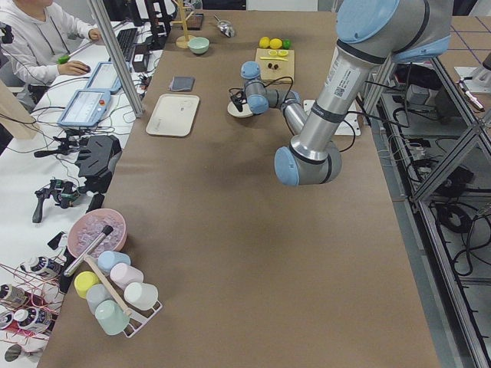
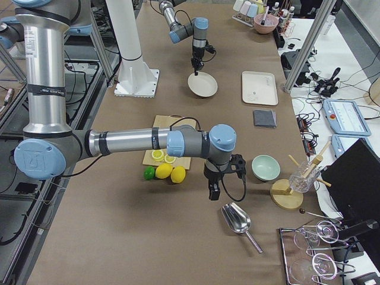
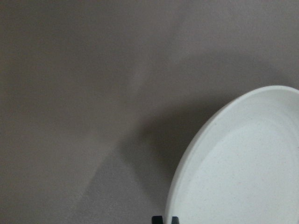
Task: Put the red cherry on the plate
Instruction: 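Drag the white bowl with the left gripper toward the table center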
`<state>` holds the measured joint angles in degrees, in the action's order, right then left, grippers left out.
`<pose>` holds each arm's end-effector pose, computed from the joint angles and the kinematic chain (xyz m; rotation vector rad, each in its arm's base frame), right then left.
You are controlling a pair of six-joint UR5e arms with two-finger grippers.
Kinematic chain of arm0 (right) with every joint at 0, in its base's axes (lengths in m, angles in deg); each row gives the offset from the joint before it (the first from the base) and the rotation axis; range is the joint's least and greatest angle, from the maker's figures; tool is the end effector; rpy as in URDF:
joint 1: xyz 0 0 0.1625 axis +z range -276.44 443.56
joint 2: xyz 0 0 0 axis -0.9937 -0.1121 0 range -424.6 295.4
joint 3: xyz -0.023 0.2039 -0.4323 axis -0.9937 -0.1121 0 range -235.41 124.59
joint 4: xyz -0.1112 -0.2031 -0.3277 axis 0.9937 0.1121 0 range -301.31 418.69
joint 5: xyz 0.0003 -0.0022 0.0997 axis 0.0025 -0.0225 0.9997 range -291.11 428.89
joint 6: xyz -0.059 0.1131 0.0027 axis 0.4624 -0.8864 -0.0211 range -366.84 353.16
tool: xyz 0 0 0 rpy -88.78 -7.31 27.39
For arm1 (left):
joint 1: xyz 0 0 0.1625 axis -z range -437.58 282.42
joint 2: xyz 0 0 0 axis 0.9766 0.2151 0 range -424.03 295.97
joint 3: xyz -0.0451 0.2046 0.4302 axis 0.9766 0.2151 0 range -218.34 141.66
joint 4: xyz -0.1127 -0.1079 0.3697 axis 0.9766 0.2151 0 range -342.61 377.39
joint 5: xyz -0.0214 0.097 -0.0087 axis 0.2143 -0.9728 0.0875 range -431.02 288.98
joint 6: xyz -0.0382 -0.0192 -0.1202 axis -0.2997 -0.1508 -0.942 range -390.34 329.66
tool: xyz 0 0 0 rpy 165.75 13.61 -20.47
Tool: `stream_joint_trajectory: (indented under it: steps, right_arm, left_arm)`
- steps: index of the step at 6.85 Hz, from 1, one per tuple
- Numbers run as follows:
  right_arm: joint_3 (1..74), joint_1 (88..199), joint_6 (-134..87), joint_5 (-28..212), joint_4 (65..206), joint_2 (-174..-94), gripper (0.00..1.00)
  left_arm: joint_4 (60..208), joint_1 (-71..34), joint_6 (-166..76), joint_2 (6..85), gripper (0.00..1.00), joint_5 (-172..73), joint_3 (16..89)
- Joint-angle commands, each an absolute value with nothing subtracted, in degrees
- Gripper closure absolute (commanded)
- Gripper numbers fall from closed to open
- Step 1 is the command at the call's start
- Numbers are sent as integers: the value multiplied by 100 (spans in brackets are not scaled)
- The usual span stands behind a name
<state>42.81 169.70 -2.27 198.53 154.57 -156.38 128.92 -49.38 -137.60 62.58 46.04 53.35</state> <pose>0.0206 -0.4644 0.6955 0.0137 -0.6923 -0.1447 0.6084 -0.4116 0.2828 -0.3313 1.0680 -0.4636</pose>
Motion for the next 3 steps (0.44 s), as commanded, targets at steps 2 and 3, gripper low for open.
stream_joint_trajectory:
  steps: [2,3]
  right_arm:
    - [4197,16970,-236,19853,15466,-15619,0]
    - [4162,16970,-236,19862,15466,-15619,0]
  left_arm:
    - [12875,-4614,-13293,6026,1,4787,5473]
    - [12823,-4185,-12874,5816,1,5172,5509]
